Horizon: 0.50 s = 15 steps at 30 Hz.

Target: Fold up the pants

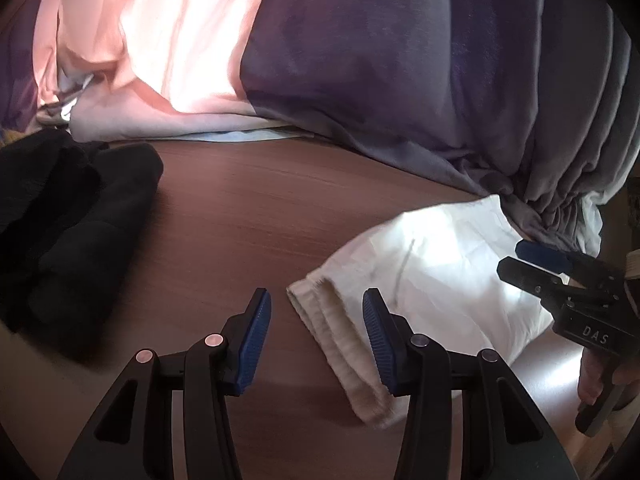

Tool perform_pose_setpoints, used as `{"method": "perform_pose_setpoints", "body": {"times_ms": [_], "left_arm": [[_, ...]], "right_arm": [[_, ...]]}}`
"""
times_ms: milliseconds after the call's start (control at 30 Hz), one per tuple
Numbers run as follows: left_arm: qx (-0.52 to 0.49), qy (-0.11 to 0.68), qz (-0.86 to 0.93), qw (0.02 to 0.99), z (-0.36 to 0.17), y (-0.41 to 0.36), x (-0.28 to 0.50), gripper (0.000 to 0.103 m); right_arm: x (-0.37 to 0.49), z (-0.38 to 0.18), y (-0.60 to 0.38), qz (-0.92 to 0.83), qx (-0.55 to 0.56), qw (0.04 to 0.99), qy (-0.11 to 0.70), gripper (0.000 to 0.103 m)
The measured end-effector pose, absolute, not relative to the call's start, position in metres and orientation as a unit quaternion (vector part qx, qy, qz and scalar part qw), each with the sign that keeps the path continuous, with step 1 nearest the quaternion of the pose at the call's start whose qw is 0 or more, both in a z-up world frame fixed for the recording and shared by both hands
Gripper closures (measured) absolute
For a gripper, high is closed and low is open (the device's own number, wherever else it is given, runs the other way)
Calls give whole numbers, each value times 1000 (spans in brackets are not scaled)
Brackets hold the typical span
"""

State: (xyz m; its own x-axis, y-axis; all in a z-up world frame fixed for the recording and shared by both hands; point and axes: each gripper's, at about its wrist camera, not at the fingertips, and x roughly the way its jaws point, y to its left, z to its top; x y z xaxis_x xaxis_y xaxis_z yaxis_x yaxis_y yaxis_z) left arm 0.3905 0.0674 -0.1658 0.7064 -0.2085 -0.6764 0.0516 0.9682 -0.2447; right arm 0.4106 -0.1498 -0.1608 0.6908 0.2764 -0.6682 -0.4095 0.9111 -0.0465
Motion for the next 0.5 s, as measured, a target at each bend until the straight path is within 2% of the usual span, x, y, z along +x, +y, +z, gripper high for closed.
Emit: {"method": "perform_pose_setpoints", "body": {"times_ms": [167, 300, 500], "left_arm": [[-131, 385, -95, 909, -179, 77, 406, 58], [-133, 398, -109, 901, -189, 75, 414, 65], [-120, 399, -118, 901, -187, 76, 419, 62]], "right_arm": [[424, -165, -133, 189, -102, 910, 355, 50], [433, -178, -129, 183, -105, 902, 377, 50], [423, -180, -125, 187, -103, 897, 387, 50]]}}
